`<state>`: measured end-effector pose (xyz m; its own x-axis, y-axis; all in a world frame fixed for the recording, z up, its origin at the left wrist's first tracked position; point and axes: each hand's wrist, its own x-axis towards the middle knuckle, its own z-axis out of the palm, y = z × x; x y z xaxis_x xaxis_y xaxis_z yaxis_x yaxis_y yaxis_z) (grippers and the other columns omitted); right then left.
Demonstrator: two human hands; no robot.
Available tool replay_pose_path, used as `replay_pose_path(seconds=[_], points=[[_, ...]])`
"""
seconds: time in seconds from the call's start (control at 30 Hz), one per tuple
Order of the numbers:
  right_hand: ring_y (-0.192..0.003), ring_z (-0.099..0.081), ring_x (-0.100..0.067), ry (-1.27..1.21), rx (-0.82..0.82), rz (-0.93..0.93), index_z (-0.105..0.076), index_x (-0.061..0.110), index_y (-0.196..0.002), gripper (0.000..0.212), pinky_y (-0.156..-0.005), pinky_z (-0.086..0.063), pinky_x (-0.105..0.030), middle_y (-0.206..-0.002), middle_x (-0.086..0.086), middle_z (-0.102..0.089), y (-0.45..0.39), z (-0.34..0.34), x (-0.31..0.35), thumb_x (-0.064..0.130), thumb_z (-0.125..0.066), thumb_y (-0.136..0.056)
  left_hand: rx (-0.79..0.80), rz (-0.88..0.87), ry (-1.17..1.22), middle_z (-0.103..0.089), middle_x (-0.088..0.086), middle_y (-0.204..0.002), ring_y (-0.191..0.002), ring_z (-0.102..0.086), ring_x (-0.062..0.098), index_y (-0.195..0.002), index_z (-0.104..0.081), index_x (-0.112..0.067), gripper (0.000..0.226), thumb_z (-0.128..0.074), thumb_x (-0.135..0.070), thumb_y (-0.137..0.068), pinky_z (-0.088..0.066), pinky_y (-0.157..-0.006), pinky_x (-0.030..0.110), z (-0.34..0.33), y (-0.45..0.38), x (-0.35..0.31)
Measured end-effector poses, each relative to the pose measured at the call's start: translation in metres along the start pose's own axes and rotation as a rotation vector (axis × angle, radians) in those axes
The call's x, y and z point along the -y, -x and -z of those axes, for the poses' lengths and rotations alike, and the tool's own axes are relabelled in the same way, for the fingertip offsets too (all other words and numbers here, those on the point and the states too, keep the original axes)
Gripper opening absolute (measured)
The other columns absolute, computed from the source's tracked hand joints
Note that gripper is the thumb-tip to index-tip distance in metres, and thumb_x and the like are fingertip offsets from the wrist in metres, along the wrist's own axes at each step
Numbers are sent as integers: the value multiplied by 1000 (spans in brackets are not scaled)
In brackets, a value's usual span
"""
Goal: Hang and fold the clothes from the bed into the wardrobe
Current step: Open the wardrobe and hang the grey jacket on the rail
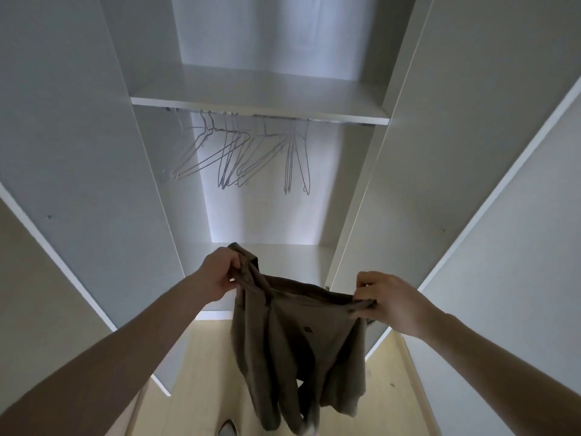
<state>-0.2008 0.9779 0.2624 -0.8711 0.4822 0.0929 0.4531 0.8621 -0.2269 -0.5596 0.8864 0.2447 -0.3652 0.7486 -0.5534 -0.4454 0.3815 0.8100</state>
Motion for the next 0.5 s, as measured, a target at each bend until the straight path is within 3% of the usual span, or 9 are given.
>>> replay_pose_path(seconds=[0.1,0.2,0.23,0.3,0.33,0.37,0.4,0.43,0.5], points=[[-74,-56,-9,12,148,-119,-72,21,-88,35,-67,-48,-29,-88,11,-49,-11,2,-1,55,-65,-92,85,-78,-121,-50,4,-66,-62,-47,19,-68,-50,-11,7,-51,-5,-65,-40,-59,28,-3,6,-30],[-81,-59,-12,23,225,-255,-73,25,-102,30,-76,-50,-33,-94,11,-54,-33,0,0,52,-71,-89,19,-279,-416,-46,1,-57,-60,-42,17,-56,-51,-15,27,-56,-2,-79,-34,-58,28,-7,-1,-55],[-86,-59,-10,-26,239,-308,-70,30,-112,40,-78,-50,-31,-99,13,-55,-43,-1,1,58,-74,-83,10,-374,-545,-44,-1,-55,-59,-42,15,-55,-50,-17,30,-58,-4,-81,-33,-57,28,-8,-4,-63],[-105,-59,-10,-170,340,-478,-46,41,-145,94,-87,-47,-24,-122,15,-57,-64,-3,4,80,-75,-64,13,-549,-766,-42,-7,-53,-53,-41,7,-59,-46,-17,31,-58,-9,-86,-33,-57,23,-9,-10,-75],[-117,-57,-15,-227,411,-567,-28,41,-156,116,-94,-47,-26,-137,13,-56,-79,-6,8,91,-66,-58,3,-621,-841,-42,-8,-54,-51,-42,4,-61,-44,-18,32,-57,-10,-89,-32,-56,21,-9,-16,-82],[-128,-54,-19,-291,462,-648,-16,38,-160,122,-104,-45,-31,-148,10,-52,-94,-12,9,98,-51,-59,-12,-694,-886,-42,-8,-56,-52,-44,3,-63,-43,-19,33,-57,-10,-92,-32,-57,20,-8,-23,-88],[-136,-50,-23,-358,494,-739,-16,35,-161,119,-114,-39,-38,-155,7,-48,-110,-19,7,101,-36,-65,-29,-771,-916,-42,-8,-58,-55,-45,3,-63,-41,-20,36,-56,-10,-93,-31,-57,20,-7,-29,-95],[-139,-48,-24,-422,510,-806,-26,32,-160,116,-119,-33,-43,-155,5,-48,-124,-27,3,103,-24,-68,-46,-833,-930,-42,-8,-59,-57,-45,5,-63,-39,-22,38,-57,-10,-95,-31,-58,20,-6,-35,-101],[-127,-58,-22,-463,558,-868,-59,28,-140,101,-115,-38,-41,-139,4,-63,-152,-39,-5,98,-26,-76,-93,-903,-937,-43,-7,-59,-58,-44,8,-63,-38,-24,40,-57,-10,-96,-33,-61,22,-3,-50,-117]])
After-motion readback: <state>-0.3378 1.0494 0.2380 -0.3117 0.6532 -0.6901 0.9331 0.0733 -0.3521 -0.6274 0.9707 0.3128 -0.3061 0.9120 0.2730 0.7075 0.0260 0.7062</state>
